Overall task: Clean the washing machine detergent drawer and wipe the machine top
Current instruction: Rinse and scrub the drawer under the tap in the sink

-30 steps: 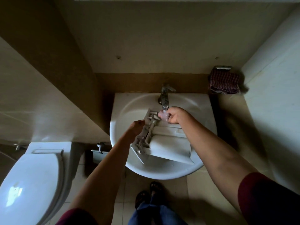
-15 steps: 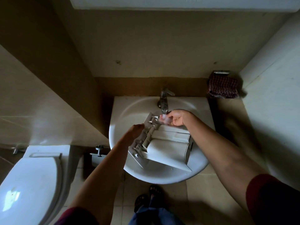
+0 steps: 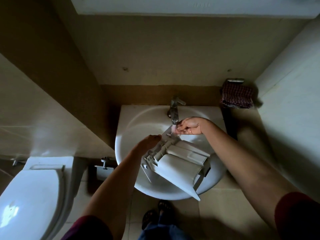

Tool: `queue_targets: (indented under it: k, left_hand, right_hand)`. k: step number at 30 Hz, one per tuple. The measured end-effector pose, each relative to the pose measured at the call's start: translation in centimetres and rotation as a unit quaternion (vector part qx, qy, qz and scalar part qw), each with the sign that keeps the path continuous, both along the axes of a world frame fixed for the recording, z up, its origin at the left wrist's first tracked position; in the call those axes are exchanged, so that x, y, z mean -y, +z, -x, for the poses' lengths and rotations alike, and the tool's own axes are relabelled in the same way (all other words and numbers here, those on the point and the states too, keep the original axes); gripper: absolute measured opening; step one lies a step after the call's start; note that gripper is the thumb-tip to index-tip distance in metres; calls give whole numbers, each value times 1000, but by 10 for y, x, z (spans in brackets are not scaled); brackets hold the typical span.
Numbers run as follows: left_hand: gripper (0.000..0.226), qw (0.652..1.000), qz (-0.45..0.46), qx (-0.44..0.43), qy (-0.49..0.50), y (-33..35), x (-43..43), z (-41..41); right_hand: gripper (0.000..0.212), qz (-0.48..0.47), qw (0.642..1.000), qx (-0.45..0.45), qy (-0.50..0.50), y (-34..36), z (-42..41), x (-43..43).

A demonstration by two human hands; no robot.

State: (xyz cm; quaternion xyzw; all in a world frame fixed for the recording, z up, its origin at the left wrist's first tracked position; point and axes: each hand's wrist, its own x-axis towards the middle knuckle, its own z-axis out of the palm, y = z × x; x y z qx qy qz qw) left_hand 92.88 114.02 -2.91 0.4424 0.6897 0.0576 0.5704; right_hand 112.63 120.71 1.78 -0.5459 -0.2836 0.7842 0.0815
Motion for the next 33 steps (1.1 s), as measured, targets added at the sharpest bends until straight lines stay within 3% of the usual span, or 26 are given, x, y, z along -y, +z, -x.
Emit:
queue_targets:
  k: [4,7,9,17,21,26,30,33]
  left_hand:
    - [47,1000,-10,-8,-27,-2,-3,-8]
    - [47,998,-4,-10,-65,-2,-8,-10]
    - [47,994,-12,-27,-100,-3,-13,-9]
    - [48,967,-50,-74,-237,-2,-32,-16]
    - [45,980,-80,-45,-177,-6,-35,-23]
    - [43,987,-77,9,-140,-17,-36,-23]
    - [41,982,-90,11,-166,-17,-39,-21]
    - [50,961,-130,-57,-237,-13,-46,-21]
  right_hand:
    - [28,-27,998,34,34,1,-11,-6]
    - [30,-142,969,188,73,-8,-20,-11]
    - [30,-201,946,241,85,-18,-25,-13]
    - [22,-291,921,230,120,-41,-29,0]
    - [16,-287,929,225,65,-46,-25,0]
    - [11,-315,897,287,120,-46,-25,-6]
    - [20,-300,908,280,84,-45,-29,-8]
    - [21,-282,919,269,59,-46,-37,-4]
